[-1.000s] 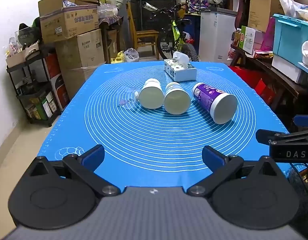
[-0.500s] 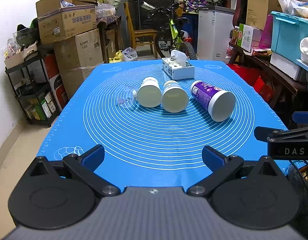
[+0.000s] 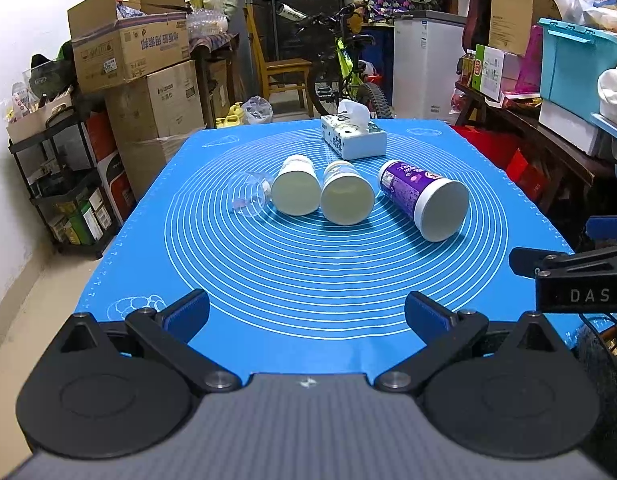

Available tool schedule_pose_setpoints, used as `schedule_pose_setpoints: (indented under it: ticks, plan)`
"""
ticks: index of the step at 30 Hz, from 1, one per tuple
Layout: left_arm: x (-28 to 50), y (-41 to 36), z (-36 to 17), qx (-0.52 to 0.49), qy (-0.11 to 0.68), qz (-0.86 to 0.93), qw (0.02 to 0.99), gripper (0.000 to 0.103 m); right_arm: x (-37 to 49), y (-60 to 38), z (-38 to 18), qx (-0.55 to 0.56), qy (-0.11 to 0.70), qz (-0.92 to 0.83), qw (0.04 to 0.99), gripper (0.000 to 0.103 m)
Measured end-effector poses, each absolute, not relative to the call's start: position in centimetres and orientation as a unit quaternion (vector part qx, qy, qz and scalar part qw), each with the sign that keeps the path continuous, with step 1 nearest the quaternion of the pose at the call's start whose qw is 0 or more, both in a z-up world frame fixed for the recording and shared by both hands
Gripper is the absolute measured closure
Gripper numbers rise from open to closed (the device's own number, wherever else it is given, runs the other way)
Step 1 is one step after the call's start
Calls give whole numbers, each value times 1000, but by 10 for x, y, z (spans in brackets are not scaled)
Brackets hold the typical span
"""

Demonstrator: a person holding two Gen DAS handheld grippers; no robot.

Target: Flip cup upside down

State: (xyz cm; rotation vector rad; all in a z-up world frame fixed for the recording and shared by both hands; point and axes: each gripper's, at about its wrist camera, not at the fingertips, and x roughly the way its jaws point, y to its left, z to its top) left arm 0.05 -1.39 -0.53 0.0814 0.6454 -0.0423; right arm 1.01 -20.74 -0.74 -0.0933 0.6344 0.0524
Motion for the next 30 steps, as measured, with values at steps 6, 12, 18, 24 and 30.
schedule_pose_setpoints:
  ticks: [6,12,18,24,30]
  plan:
    - [0,-15,-5,41,317,-21,947,1,10,-207,-7,-46,311,27,949,2]
    - [-1,-17,-4,47,316,-21,947,1,10,-204,-6,-46,312,26,949,2]
    - [-1,-16,-4,47,315,-18,948,1,9,-204,-4,-47,310,28,949,2]
    - [-2,-15,-4,49,316,-17,947,1,8,-203,-4,-46,311,29,949,2]
    - [-3,-14,-5,50,318,-16,947,1,8,-203,-4,-46,311,29,949,2]
